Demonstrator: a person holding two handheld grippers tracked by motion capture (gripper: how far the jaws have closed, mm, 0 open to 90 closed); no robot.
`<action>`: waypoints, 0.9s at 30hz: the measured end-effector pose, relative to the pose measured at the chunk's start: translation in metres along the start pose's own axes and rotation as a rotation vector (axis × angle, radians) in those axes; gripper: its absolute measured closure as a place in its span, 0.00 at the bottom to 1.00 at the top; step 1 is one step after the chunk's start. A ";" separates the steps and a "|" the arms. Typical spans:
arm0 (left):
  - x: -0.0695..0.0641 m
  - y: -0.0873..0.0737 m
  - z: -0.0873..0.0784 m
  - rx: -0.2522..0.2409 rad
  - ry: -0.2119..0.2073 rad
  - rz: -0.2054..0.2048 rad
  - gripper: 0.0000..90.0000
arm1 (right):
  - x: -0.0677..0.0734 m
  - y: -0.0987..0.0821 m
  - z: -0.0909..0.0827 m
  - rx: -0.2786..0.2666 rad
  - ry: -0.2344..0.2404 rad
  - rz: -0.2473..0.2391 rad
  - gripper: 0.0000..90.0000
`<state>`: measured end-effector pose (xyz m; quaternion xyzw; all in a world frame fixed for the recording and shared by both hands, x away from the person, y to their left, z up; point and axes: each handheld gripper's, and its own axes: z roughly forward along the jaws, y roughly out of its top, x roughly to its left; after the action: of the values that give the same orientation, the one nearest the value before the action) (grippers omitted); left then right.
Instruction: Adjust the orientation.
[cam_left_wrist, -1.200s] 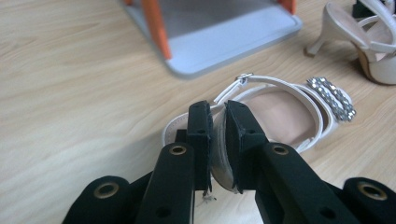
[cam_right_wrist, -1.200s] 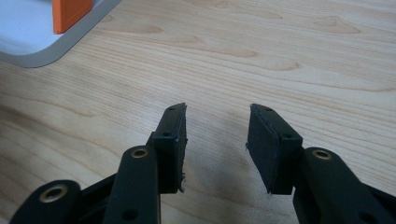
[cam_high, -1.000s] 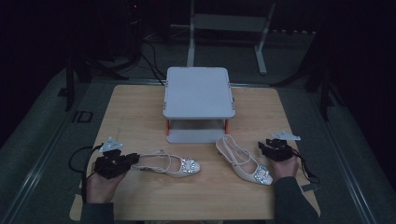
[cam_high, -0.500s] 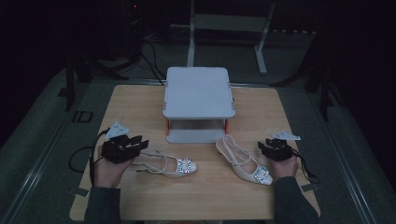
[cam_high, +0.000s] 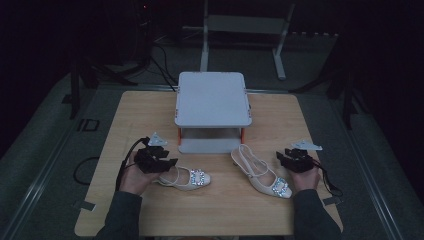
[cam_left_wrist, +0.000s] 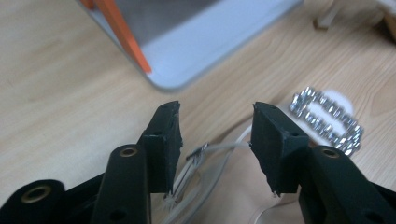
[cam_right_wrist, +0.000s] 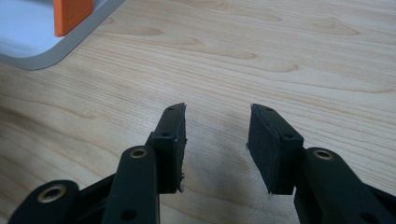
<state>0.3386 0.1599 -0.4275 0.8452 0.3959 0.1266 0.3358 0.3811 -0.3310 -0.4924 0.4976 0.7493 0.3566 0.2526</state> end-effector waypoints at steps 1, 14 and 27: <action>0.001 -0.003 0.002 0.012 -0.005 0.000 0.57 | 0.000 0.000 0.000 0.000 0.001 0.001 0.63; 0.006 -0.010 0.010 0.096 0.016 0.046 0.55 | 0.001 0.000 0.001 0.005 0.005 -0.003 0.62; 0.005 -0.006 0.019 0.173 -0.010 0.093 0.53 | -0.001 -0.001 0.001 0.005 0.012 0.001 0.61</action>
<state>0.3477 0.1578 -0.4455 0.8893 0.3638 0.1031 0.2573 0.3816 -0.3315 -0.4936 0.4963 0.7514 0.3581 0.2467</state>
